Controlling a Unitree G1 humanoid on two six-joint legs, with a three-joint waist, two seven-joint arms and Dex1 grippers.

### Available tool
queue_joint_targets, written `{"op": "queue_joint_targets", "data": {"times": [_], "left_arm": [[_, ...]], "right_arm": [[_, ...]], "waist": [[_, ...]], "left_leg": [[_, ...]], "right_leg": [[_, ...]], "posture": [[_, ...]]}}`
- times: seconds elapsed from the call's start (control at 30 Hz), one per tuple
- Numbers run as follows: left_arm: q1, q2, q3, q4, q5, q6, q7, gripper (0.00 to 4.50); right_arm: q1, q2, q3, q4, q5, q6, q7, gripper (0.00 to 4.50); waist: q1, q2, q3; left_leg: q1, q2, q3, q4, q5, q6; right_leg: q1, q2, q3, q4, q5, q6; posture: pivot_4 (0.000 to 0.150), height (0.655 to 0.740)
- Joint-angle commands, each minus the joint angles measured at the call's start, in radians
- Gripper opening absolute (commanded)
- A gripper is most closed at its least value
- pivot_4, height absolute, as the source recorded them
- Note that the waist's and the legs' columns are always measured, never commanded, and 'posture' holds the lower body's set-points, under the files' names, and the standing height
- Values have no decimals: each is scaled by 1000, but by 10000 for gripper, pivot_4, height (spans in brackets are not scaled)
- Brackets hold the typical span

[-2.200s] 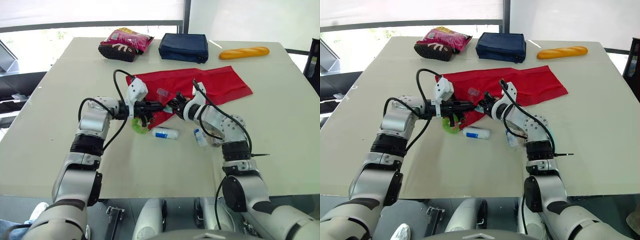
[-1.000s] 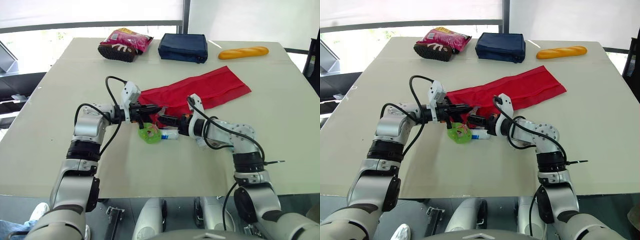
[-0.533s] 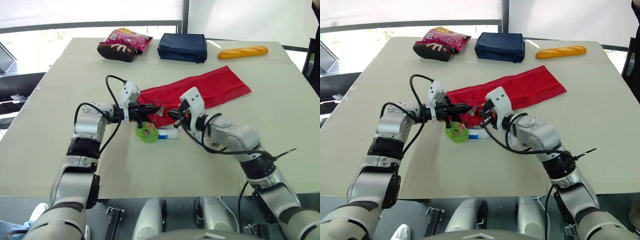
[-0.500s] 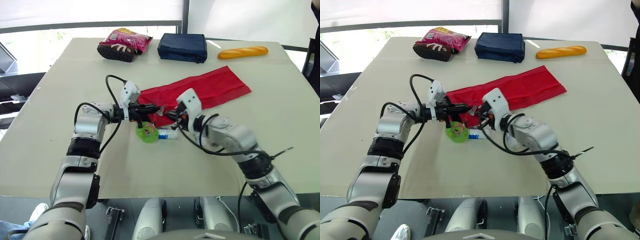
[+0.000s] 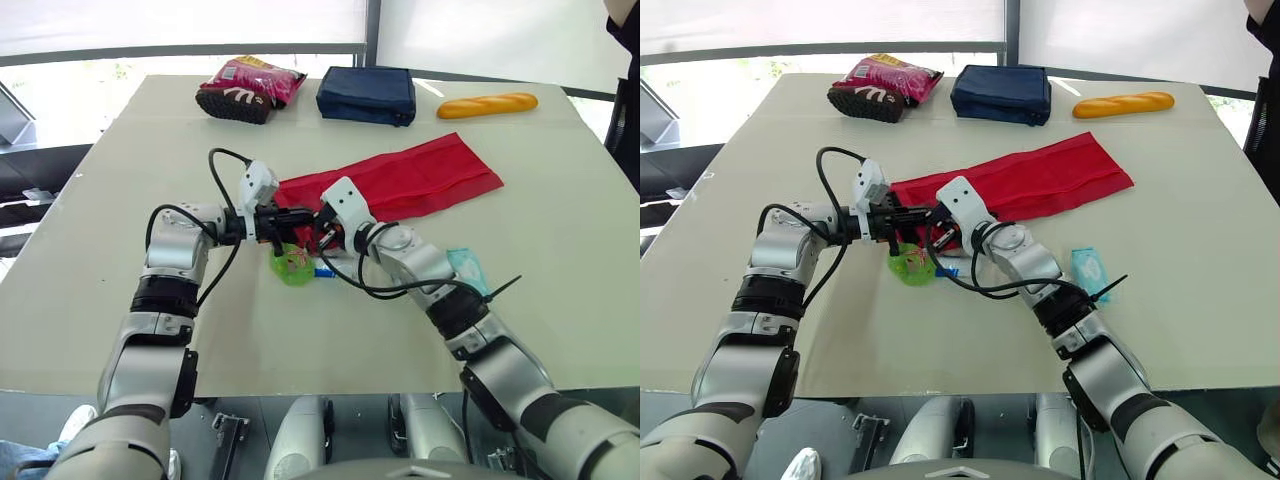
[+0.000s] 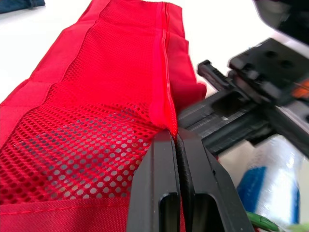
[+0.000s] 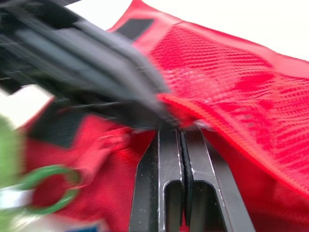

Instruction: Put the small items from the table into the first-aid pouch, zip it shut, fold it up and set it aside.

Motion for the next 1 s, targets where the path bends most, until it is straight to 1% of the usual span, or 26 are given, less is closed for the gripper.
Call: {"op": "queue_joint_targets", "data": {"times": [0.03,0.2,0.27,0.37,0.47,0.6,0.7,0.87,0.97,1.0], "left_arm": [[3,12,-3,-38,-7,-10,-19,0],[5,23,-3,-19,7,-32,-17,0],[5,33,-2,-4,19,-51,-14,0],[-1,53,10,29,30,-72,-2,0],[-6,79,7,81,66,-126,12,0],[8,129,-5,158,124,-225,19,0],[-4,155,-10,233,162,-298,34,0],[-78,187,-14,414,227,-409,112,0],[-116,200,-24,503,266,-473,146,0],[-127,202,-23,524,271,-484,151,2983]], "right_arm": [[-64,48,-59,42,-22,-91,6,236],[-20,48,-64,-8,-32,-68,52,236],[20,18,-59,-86,-28,-34,87,236],[108,-56,-62,-282,-2,36,151,236],[183,-117,-85,-455,36,89,192,236],[316,-224,-149,-698,101,114,245,236],[388,-285,-207,-815,142,108,267,236],[489,-366,-329,-936,190,60,274,236],[551,-412,-396,-978,208,32,285,236],[579,-433,-418,-992,211,23,293,60]], "waist": [[0,0,0],[-1,0,0],[0,0,0],[1,0,0],[2,0,0],[0,0,0],[4,0,0],[8,-1,0],[13,-1,0],[14,-1,0]], "left_leg": [[0,0,0,0,0,0],[0,0,0,0,0,0],[0,0,0,0,0,0],[0,0,0,0,0,0],[0,0,0,0,0,0],[0,0,0,0,0,0],[1,0,-1,0,0,0],[1,0,1,1,0,0],[1,-1,1,1,0,0],[1,-1,1,1,0,0]], "right_leg": [[0,0,0,0,0,0],[0,0,0,0,0,0],[0,0,0,0,0,0],[0,0,0,0,0,0],[0,0,0,0,0,0],[0,0,0,0,0,0],[0,1,-1,0,0,0],[0,0,0,0,0,0],[0,1,-1,0,0,1],[0,1,0,0,0,1]], "posture": [[1500,7164],[1500,7164],[1500,7164],[1500,7164],[1500,7164],[1500,7164],[1500,7164],[1500,7164],[1500,7164],[1500,7164]]}}
